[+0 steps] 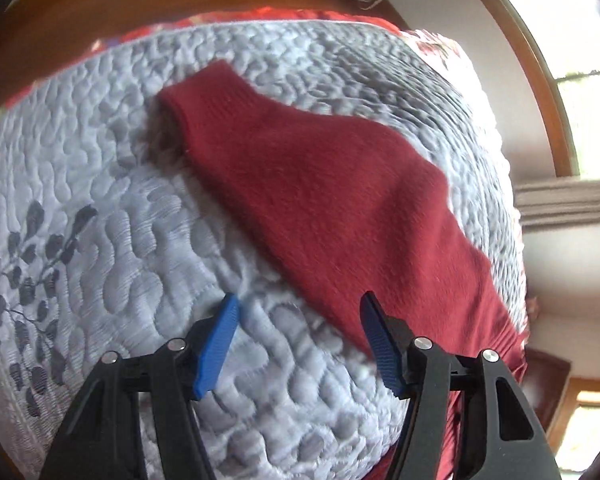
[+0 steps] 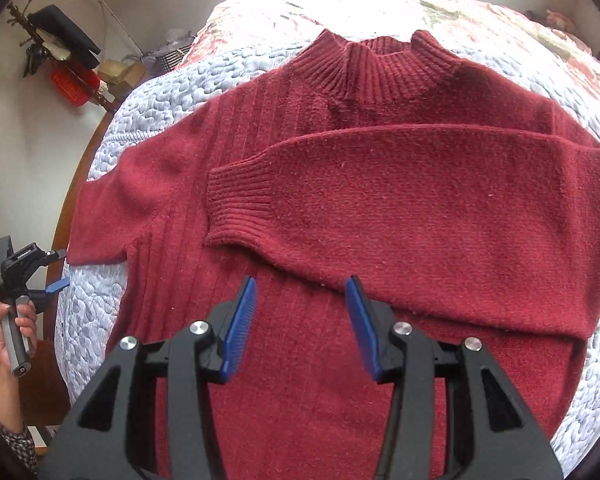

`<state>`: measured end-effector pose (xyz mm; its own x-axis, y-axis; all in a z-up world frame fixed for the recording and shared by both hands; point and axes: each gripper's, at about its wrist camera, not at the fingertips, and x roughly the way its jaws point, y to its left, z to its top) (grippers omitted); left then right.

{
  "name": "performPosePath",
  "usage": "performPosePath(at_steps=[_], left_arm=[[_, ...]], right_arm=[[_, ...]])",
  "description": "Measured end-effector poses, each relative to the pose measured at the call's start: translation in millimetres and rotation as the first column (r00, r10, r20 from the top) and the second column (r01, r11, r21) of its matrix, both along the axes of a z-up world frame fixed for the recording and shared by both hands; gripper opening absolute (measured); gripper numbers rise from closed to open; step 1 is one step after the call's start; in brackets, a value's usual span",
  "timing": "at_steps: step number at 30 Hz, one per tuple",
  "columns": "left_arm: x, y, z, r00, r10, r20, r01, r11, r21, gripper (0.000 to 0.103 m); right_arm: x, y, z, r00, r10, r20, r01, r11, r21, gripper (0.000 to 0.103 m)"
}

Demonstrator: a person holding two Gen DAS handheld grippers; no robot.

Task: Fold small clothes

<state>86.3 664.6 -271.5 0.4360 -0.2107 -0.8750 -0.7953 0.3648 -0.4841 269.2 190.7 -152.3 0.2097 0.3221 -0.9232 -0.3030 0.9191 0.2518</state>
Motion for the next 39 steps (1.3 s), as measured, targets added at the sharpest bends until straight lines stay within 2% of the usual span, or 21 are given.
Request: performPosePath(at_steps=[4,6,8,12,14,15,16,18,20,22,24,27,29,34,39], left_arm=[[-3.3,24.5,-15.8,0.991,0.119,0.054,-0.114,0.990,-0.084,0.062],[-2.4,39.3,-18.2,0.982,0.165,0.089,-0.157,0.983,-0.092,0.062],[2.7,51.5,-26.3,0.980,0.179,0.092,-0.170,0.981,-0.099,0.062],[7.1,67.8,-46.4,0.972,0.220,0.086,-0.207,0.968,-0.140,0.052],[7.0,73.3,-50.5,0.967,0.236,0.092,-0.221,0.964,-0.147,0.045],[6.9,75.5,-51.6,0.967,0.239,0.091,-0.225,0.963,-0.146,0.038],[5.2,77.0,-51.2,0.966,0.242,0.091,-0.227,0.963,-0.144,0.026],[3.6,80.2,-50.1,0.963,0.252,0.100,-0.238,0.962,-0.133,0.014],[3.5,79.4,-42.8,0.963,0.243,0.120,-0.232,0.968,-0.098,0.008],[5.4,75.6,-28.4,0.964,0.215,0.155,-0.212,0.977,-0.034,0.006],[10.2,67.8,-6.8,0.958,0.168,0.231,-0.179,0.984,0.025,0.006],[23.1,47.0,31.9,0.944,0.061,0.324,-0.105,0.987,0.119,0.006],[35.6,29.6,52.7,0.932,-0.003,0.362,-0.056,0.987,0.153,0.006],[67.7,-29.9,95.5,0.876,-0.159,0.456,0.069,0.976,0.207,0.006],[103.6,-110.1,122.9,0.803,-0.317,0.505,0.214,0.944,0.251,0.006]], right_arm=[[2.8,10.9,-3.2,1.000,0.012,0.011,-0.012,1.000,-0.020,0.047],[2.9,15.2,-4.1,1.000,0.021,0.015,-0.021,0.999,-0.030,0.048],[3.9,18.0,-6.7,1.000,0.021,0.010,-0.021,0.999,-0.030,0.048],[5.1,23.1,-11.2,1.000,0.017,0.004,-0.017,0.999,-0.029,0.048],[5.2,24.9,-12.7,1.000,0.019,0.003,-0.019,0.999,-0.031,0.048],[5.3,25.2,-13.5,1.000,0.019,0.003,-0.019,0.999,-0.034,0.048],[5.3,24.8,-14.1,1.000,0.018,0.002,-0.018,0.999,-0.037,0.048],[4.9,23.6,-14.6,1.000,0.014,-0.001,-0.014,0.999,-0.037,0.048],[4.0,21.2,-14.0,1.000,0.008,-0.001,-0.008,0.999,-0.038,0.048],[2.3,17.5,-12.1,1.000,0.005,0.001,-0.005,0.999,-0.038,0.048],[-0.4,11.6,-8.6,1.000,0.000,0.009,0.000,0.999,-0.041,0.048],[-5.1,-0.4,-3.3,1.000,-0.010,0.023,0.011,0.999,-0.049,0.049],[-8.6,-10.7,0.0,0.999,-0.020,0.034,0.022,0.998,-0.059,0.050],[-13.5,-41.5,3.7,0.997,-0.060,0.038,0.062,0.997,-0.050,0.051],[-20.3,-78.1,4.9,0.993,-0.108,0.045,0.110,0.993,-0.049,0.054]])
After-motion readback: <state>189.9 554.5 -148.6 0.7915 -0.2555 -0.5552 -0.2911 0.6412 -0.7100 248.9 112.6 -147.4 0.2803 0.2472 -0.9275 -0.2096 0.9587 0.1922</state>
